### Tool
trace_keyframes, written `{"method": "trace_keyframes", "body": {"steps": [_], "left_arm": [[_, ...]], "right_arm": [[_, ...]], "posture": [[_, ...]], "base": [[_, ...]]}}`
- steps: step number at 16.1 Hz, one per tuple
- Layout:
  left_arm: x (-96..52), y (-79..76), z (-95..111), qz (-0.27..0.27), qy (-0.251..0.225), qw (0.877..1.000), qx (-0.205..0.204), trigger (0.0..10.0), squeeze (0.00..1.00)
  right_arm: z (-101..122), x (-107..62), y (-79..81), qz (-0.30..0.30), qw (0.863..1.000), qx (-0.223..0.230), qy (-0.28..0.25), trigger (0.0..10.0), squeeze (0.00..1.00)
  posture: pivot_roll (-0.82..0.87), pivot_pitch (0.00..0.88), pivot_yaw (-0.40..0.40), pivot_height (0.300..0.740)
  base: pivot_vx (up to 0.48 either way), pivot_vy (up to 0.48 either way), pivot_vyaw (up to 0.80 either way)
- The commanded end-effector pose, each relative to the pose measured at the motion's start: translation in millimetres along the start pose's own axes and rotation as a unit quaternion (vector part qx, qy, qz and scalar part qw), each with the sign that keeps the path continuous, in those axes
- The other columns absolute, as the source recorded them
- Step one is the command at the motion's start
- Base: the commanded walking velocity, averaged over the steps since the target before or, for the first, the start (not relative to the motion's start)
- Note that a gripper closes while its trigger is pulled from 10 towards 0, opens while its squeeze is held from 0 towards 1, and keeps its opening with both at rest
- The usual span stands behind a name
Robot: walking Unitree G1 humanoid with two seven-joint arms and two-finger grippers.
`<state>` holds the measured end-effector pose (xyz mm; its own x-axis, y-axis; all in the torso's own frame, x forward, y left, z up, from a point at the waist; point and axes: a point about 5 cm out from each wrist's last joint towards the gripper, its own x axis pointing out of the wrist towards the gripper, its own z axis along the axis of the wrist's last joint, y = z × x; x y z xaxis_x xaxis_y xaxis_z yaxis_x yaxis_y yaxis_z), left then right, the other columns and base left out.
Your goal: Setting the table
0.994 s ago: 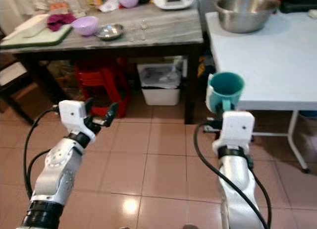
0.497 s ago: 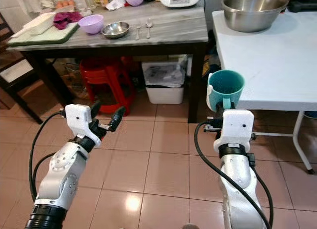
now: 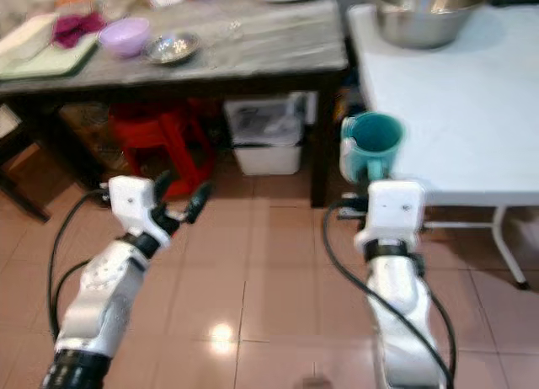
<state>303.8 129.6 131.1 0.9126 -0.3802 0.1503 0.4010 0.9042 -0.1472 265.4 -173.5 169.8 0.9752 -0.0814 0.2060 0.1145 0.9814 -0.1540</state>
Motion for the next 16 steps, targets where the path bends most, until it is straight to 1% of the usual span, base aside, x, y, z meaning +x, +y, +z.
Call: {"method": "trace_keyframes", "body": {"steps": [1,6,10,16], "left_arm": [[1.5,-3.6,1.5,-0.01,-0.004,1.0,-0.004,10.0,0.0],[3.0,-5.5,1.6,-0.014,-0.005,1.0,-0.009,10.0,0.0],[3.8,-5.8,1.2,-0.016,-0.002,1.0,-0.01,10.0,0.0],[5.6,-6.5,1.1,-0.018,-0.002,1.0,-0.011,10.0,0.0]], "right_arm": [[4.0,0.4,-4.3,-0.005,1.0,-0.006,-0.011,10.0,0.0],[4.8,1.8,-3.6,-0.005,1.0,-0.012,-0.015,10.0,0.0],[4.0,2.7,-2.4,-0.005,1.0,-0.01,-0.015,10.0,0.0],[3.3,4.2,-1.5,-0.005,1.0,-0.007,-0.015,10.0,0.0]], "posture": [[-0.21,0.117,0.114,0.74],[-0.21,0.113,0.119,0.74],[-0.21,0.112,0.121,0.74],[-0.21,0.106,0.123,0.74]], "base": [[0.469,0.0,0.0],[0.467,0.0,0.0],[0.338,0.335,0.0],[0.259,0.404,0.0]]}}
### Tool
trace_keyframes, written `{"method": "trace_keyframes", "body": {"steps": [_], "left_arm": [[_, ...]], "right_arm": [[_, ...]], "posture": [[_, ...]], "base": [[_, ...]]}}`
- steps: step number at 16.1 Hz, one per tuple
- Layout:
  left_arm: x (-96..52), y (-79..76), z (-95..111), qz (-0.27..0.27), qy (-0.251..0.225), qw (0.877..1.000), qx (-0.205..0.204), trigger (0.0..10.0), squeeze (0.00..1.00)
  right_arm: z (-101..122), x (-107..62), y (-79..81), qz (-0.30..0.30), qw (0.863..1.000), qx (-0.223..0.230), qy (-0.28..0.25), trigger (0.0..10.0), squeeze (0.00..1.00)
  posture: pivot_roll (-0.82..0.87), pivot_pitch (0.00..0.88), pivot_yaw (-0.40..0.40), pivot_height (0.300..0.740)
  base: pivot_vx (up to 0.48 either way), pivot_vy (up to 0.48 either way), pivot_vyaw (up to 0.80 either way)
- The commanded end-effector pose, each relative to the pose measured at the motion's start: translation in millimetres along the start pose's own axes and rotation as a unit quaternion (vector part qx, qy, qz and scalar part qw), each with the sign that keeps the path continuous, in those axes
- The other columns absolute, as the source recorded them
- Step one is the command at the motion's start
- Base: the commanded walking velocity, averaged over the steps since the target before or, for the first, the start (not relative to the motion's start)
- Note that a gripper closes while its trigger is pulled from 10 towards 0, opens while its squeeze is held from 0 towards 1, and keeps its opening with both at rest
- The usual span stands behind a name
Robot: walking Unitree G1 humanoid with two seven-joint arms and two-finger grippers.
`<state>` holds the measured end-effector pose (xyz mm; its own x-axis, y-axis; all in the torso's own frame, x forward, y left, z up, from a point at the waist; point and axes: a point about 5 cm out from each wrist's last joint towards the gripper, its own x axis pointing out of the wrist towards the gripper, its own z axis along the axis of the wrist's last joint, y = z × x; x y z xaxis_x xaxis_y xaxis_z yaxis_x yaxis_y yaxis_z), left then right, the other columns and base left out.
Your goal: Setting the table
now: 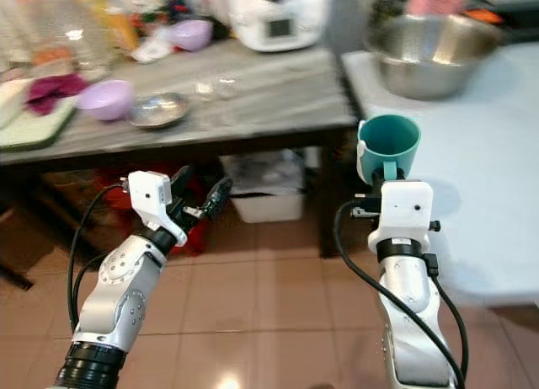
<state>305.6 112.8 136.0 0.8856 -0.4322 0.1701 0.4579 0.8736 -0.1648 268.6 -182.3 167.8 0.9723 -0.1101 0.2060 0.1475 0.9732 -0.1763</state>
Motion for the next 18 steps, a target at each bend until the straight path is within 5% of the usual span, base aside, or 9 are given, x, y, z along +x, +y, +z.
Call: {"method": "trace_keyframes", "body": {"steps": [1,6,18], "left_arm": [[-3.8,7.8,-0.3,0.012,0.004,1.0,0.003,10.0,0.0],[-3.1,7.0,-0.6,0.01,0.005,1.0,0.004,10.0,0.0],[-3.9,5.1,1.4,0.011,-0.004,1.0,0.01,10.0,0.0]], "right_arm": [[7.2,0.5,6.1,0.009,1.0,0.008,-0.018,10.0,0.0],[7.2,2.5,6.2,0.01,1.0,0.008,-0.02,10.0,0.0],[8.6,3.3,6.4,0.013,0.999,-0.002,-0.029,10.0,0.0]], "posture": [[-0.21,0.106,0.123,0.74],[-0.21,0.1,0.124,0.74],[-0.2,0.101,0.122,0.74]], "base": [[0.244,0.416,0.0],[0.144,0.418,0.0],[0.086,0.0,0.0]]}}
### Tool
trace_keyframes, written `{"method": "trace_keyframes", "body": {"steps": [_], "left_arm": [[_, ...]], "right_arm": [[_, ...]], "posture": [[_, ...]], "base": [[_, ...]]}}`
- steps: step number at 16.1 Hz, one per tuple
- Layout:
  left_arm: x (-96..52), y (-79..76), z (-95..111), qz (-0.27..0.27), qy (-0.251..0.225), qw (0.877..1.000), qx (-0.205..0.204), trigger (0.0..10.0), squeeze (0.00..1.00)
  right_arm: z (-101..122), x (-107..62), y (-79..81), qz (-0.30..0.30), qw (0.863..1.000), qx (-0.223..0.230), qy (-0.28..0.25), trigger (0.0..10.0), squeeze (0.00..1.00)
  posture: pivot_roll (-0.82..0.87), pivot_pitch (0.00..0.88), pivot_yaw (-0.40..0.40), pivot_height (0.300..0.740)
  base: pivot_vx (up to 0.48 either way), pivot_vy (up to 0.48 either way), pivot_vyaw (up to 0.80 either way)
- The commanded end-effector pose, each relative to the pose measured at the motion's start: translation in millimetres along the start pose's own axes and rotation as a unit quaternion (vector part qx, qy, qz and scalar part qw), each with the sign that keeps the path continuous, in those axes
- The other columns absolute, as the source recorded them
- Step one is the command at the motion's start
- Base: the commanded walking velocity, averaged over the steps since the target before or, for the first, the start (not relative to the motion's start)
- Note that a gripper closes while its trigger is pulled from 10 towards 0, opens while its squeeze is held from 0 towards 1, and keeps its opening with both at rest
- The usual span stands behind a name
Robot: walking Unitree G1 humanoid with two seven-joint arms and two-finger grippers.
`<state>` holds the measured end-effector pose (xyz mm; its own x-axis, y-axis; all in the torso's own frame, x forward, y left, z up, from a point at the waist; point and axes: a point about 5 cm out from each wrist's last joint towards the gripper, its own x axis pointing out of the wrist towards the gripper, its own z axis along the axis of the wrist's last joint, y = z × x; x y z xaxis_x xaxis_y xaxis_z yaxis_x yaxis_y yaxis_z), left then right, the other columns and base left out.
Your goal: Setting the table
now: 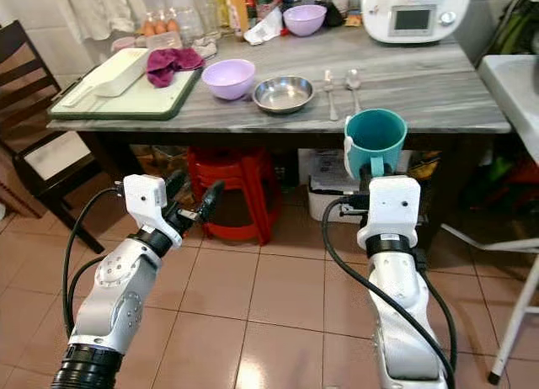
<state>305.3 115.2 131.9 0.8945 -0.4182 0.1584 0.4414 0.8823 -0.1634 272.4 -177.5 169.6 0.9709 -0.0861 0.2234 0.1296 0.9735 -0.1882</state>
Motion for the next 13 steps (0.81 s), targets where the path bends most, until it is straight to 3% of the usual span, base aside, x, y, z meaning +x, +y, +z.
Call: {"method": "trace_keyframes", "body": {"steps": [1,13], "left_arm": [[-2.5,0.8,3.8,-0.005,-0.006,1.0,0.005,10.0,0.0],[-3.5,-7.0,0.6,-0.016,-0.006,1.0,-0.007,10.0,0.0]], "right_arm": [[6.3,-1.0,1.5,0.003,1.0,0.002,-0.017,10.0,0.0],[9.3,1.6,0.9,0.007,1.0,-0.001,-0.021,10.0,0.0]], "posture": [[-0.21,0.104,0.126,0.74],[-0.21,0.11,0.11,0.74]], "base": [[0.341,0.0,0.43],[0.48,0.0,0.0]]}}
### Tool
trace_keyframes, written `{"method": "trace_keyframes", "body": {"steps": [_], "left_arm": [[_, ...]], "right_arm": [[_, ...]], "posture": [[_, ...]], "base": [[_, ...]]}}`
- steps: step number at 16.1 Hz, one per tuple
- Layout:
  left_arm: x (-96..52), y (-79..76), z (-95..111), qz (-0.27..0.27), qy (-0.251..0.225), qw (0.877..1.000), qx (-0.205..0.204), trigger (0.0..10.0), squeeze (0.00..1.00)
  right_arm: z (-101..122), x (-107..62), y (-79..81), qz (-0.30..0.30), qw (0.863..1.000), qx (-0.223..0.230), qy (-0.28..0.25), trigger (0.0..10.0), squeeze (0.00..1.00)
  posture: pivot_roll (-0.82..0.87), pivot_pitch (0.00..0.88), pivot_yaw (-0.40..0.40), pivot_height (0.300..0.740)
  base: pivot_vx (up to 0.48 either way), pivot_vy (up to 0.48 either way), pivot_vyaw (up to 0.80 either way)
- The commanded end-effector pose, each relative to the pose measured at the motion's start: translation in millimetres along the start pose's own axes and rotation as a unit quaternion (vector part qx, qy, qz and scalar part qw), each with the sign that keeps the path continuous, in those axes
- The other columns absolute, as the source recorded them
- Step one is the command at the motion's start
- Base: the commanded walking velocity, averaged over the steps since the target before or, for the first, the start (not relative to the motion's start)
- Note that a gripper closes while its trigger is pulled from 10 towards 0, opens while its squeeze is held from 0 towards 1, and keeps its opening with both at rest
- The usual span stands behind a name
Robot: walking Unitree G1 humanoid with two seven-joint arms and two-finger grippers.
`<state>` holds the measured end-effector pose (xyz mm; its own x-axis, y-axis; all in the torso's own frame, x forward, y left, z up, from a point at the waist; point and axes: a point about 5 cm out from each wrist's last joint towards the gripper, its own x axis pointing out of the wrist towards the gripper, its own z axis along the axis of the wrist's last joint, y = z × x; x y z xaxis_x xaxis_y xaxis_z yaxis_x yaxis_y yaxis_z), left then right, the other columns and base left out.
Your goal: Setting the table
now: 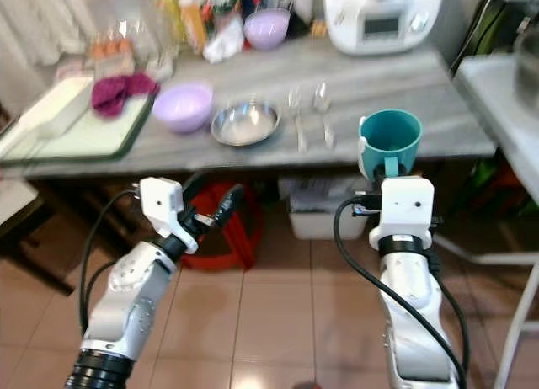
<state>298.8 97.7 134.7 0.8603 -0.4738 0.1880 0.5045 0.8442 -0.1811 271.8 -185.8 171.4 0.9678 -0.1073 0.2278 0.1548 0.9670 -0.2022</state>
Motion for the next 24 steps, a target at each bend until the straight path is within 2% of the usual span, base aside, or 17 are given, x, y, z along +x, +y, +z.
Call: {"method": "trace_keyframes", "body": {"steps": [1,7,11,13,17,20,23,24], "left_arm": [[-6.8,10.7,2,0.017,0.003,1.0,0.009,10.0,0.0],[-9.8,9.8,16,0.01,-0.017,0.999,0.043,10.0,0.0],[-15.7,9.7,15,0.016,-0.013,0.999,0.047,10.0,0.0],[-19.5,7.4,19,0.013,-0.021,0.999,0.044,10.0,0.0],[-39.9,9.4,25,0.018,-0.021,0.997,0.077,10.0,0.0],[-51.6,8.5,22,0.009,-0.004,0.996,0.086,10.0,0.0],[-61.4,7.8,16,-0.014,0.022,0.995,0.093,10.0,0.0],[-65.5,8.7,14,-0.022,0.035,0.994,0.097,10.0,0.0]], "right_arm": [[10,1.6,9.6,0.018,1.0,0.009,-0.022,10.0,0.0],[17,9.8,12.0,0.022,0.999,0.009,-0.038,10.0,0.0],[18,12.3,15.6,0.029,0.999,0.013,-0.042,10.0,0.0],[19,13.1,15.8,0.031,0.999,0.013,-0.043,10.0,0.0],[20,12.1,13.4,0.032,0.998,0.009,-0.047,10.0,0.0],[21,14.2,13.2,0.039,0.998,0.008,-0.049,10.0,0.0],[21,24.8,6.7,0.044,0.998,0.014,-0.041,10.0,0.0],[22,33.1,2.9,0.054,0.998,0.009,-0.041,10.0,0.0]], "posture": [[-0.21,0.111,0.109,0.74],[-0.19,0.113,0.11,0.74],[-0.19,0.109,0.103,0.74],[-0.19,0.108,0.101,0.74],[-0.19,0.103,0.098,0.74],[-0.19,0.103,0.093,0.74],[-0.19,0.11,0.089,0.74],[-0.18,0.112,0.089,0.74]], "base": [[0.48,0.0,0.0],[0.48,0.0,0.0],[0.418,0.0,0.0],[0.0,0.0,0.0],[0.0,0.0,0.0],[0.0,0.0,0.0],[0.0,0.0,0.0],[0.0,0.0,0.0]]}}
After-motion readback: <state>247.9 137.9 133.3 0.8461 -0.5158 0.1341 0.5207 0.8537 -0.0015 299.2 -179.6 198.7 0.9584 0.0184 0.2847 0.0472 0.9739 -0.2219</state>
